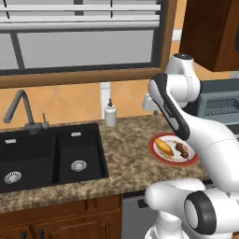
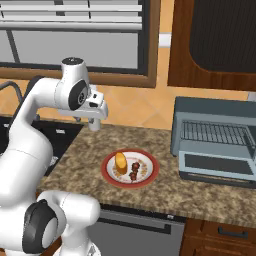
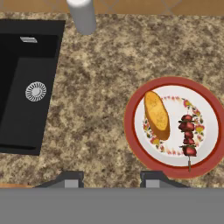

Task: Pick up the kebab skewer and baguette bread, and place them inside the toaster oven. Close the toaster oven door and start by setting the timer.

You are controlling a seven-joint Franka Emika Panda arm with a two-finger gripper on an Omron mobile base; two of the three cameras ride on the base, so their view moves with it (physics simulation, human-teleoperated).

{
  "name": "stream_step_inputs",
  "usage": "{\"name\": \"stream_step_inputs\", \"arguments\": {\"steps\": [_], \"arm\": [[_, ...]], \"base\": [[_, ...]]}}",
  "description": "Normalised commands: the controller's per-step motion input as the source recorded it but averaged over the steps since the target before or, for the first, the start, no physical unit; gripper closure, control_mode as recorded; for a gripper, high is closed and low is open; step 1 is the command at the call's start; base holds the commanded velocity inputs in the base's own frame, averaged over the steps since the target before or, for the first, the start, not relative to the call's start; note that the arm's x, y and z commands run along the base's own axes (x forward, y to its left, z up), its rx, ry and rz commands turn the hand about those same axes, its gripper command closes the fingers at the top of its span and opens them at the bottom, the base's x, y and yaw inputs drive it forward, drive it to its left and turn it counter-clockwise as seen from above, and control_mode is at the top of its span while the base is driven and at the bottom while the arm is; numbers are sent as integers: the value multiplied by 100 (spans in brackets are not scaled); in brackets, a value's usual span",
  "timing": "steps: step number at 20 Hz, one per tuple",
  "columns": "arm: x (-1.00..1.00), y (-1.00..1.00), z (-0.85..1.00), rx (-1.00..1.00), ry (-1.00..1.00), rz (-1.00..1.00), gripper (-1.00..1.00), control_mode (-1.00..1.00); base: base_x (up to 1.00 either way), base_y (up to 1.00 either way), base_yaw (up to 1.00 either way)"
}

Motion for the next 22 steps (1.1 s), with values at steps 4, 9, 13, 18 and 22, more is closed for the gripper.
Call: {"name": "stream_step_inputs", "arguments": {"steps": [4,9,13,18,22], "arm": [[0,0,0,0,0,0,-100,100],[0,0,0,0,0,0,-100,100],[0,0,0,0,0,0,-100,100],[0,0,0,0,0,0,-100,100],[0,0,0,0,0,0,-100,100]], "base": [[-6,-3,0],[-35,-72,-3],[-4,-83,-14],[13,-45,-11],[31,-33,-5]]}}
